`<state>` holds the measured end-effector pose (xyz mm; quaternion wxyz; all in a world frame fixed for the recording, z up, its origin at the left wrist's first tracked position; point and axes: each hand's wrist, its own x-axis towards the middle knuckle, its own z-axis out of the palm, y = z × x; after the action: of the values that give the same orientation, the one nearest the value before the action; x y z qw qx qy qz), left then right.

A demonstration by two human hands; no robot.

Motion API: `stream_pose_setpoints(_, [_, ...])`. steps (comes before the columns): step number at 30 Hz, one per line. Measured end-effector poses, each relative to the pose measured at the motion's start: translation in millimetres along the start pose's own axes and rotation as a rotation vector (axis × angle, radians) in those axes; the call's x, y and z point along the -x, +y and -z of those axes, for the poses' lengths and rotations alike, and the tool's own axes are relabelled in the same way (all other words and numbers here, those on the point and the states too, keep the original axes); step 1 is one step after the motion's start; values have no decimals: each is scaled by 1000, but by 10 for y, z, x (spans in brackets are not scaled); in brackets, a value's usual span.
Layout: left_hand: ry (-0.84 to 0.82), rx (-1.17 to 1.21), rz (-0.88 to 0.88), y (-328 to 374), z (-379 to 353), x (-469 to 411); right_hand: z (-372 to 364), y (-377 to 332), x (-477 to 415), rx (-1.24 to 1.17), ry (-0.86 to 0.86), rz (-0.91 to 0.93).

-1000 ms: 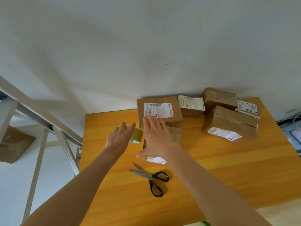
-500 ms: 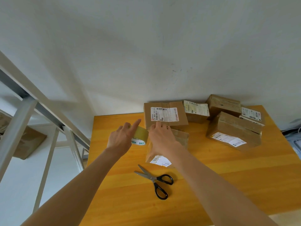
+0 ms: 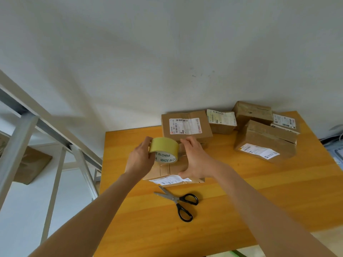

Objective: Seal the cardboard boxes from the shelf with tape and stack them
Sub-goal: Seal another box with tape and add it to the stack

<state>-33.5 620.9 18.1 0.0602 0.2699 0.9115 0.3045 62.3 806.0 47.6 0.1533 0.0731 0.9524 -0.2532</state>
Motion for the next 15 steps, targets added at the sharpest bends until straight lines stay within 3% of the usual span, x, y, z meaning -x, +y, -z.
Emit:
stream_pose_setpoints(4, [-49, 84, -1, 210, -244, 66, -68, 203, 57, 53, -10, -57])
stream_pose_setpoints(15, [-107, 1, 46, 559, -711, 74, -442, 686, 257, -209, 120, -94])
